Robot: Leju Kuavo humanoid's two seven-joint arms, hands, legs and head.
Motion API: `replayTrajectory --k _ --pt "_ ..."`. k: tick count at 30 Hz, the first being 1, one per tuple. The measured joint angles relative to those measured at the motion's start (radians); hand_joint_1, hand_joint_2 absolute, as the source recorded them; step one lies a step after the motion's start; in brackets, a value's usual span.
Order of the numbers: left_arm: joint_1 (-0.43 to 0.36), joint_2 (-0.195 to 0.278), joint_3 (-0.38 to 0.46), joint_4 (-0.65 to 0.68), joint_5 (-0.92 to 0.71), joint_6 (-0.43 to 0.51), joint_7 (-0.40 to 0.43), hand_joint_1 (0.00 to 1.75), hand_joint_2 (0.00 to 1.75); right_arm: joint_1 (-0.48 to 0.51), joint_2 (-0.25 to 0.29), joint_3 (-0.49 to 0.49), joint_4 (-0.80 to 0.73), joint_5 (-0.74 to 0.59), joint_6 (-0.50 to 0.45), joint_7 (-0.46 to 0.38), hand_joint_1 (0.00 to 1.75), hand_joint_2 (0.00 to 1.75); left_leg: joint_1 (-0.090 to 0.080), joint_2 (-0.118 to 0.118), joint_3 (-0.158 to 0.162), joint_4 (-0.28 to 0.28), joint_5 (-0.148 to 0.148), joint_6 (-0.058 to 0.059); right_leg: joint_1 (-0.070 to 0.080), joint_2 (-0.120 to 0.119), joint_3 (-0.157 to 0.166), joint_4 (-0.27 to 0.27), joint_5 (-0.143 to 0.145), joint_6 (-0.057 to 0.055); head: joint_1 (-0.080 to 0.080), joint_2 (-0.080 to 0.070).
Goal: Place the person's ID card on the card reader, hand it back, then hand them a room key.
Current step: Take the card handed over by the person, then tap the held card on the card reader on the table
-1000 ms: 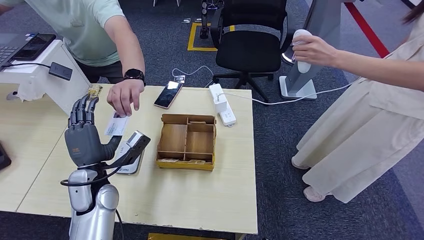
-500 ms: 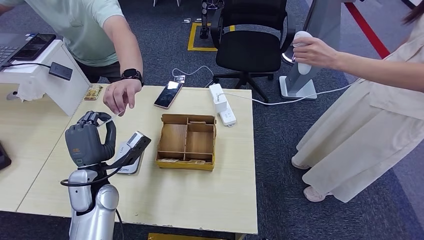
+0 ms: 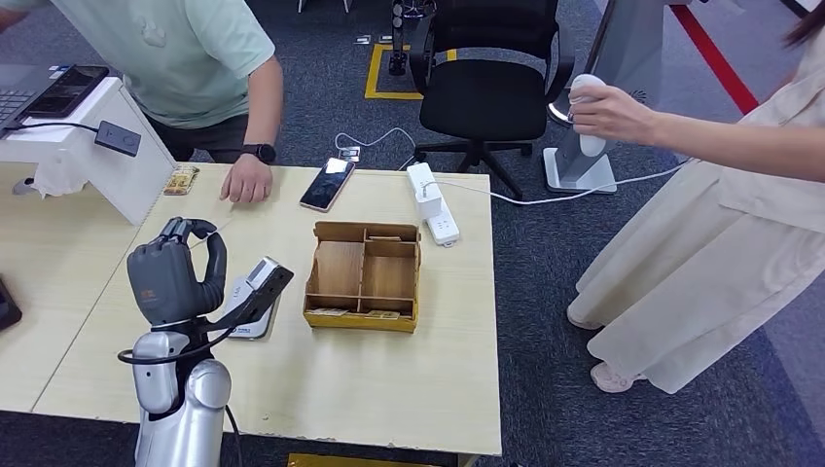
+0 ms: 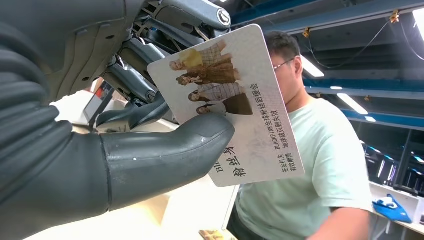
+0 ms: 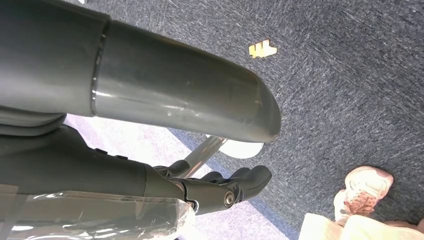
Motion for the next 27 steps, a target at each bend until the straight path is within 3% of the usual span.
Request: replayTrajectory --k 9,27 --pt "0.016 0.001 0.000 0.006 -0.003 -0.007 -0.014 1.75 1.75 0.000 0.000 0.000 0.000 0.000 0.000 0.000 0.00 0.00 0.000 0.000 0.000 0.000 0.000 0.000 0.000 0.000 0.000 0.000 0.000 0.000 0.000 0.000" --pt "0.059 0.015 0.000 0.066 -0.129 0.074 -0.008 1.75 1.75 0.001 0.000 -0.001 -0.001 0.000 -0.001 -0.002 0.00 0.00 0.000 0.000 0.000 0.000 0.000 0.000 0.000 0.000 0.000 0.000 0.000 0.000 0.000 0.000"
